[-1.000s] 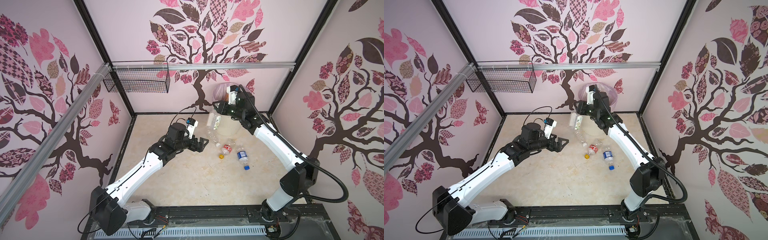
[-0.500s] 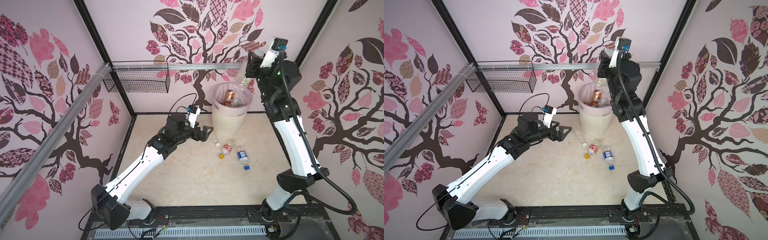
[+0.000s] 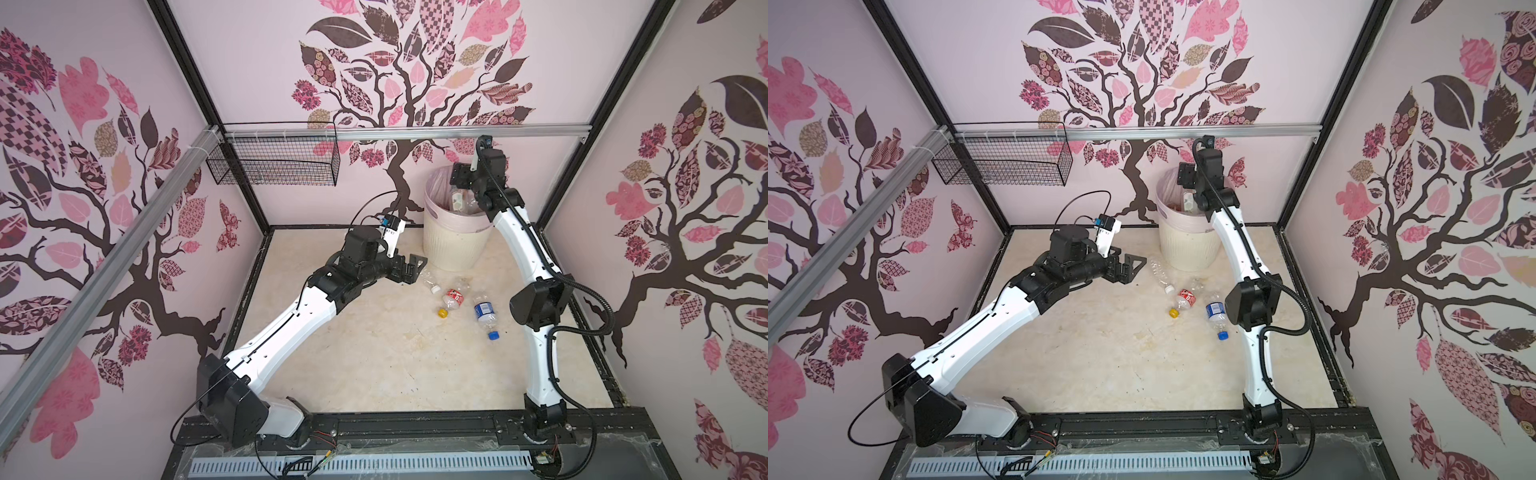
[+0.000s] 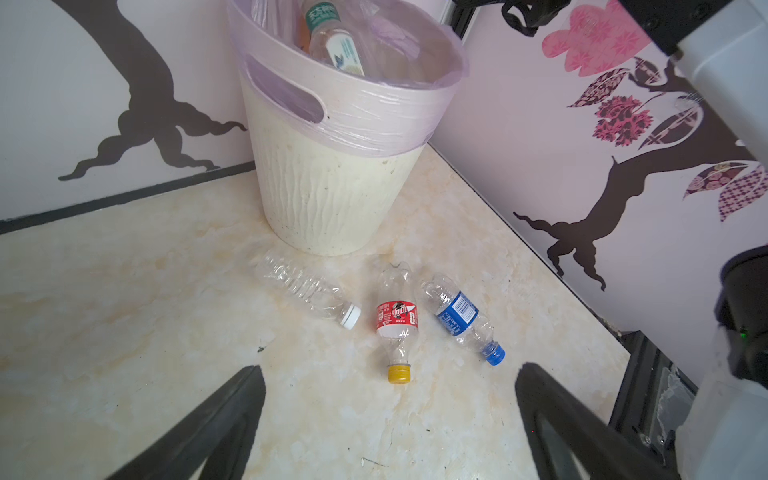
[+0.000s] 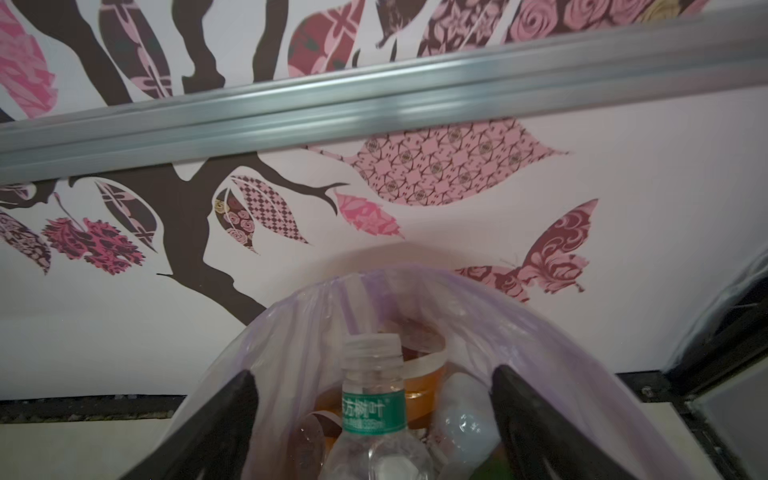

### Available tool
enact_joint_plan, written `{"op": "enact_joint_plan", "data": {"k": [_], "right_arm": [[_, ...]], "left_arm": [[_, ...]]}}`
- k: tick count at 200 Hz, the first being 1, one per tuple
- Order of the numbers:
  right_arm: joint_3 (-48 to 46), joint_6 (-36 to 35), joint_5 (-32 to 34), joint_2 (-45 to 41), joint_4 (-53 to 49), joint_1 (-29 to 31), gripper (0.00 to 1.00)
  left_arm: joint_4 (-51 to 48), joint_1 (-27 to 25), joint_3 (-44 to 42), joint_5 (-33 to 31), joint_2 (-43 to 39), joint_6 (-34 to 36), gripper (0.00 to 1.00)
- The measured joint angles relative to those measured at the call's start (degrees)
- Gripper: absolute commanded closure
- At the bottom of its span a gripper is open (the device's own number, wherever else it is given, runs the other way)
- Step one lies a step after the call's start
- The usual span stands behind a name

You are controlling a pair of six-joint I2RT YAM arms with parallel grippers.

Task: Throw the plastic bottles in the bin
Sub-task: 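Carry the green-capped bottle over the bin with the right gripper and release, then lower the right gripper onto the blue-labelled bottle and close on it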

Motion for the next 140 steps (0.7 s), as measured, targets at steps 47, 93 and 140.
{"op": "enact_joint_plan", "data": {"k": [47, 93, 140], "right_arm": [[-4.9, 0.3, -0.1, -6.3, 0.0, 0.3, 0.01], [-32.0, 2.0, 1.6, -31.9, 3.7, 0.3, 0.0], [-63.0, 9.0, 1.9, -49.8, 6.1, 0.3, 0.05]], "left_arm": [[-1.7, 0.0, 0.0, -3.0, 5.1, -1.7, 0.02], [-1.9, 0.0, 0.0, -2.4, 7.1, -3.9, 0.02], [-0.6, -0.1, -0.1, 0.5, 7.0, -6.1, 0.02]]}}
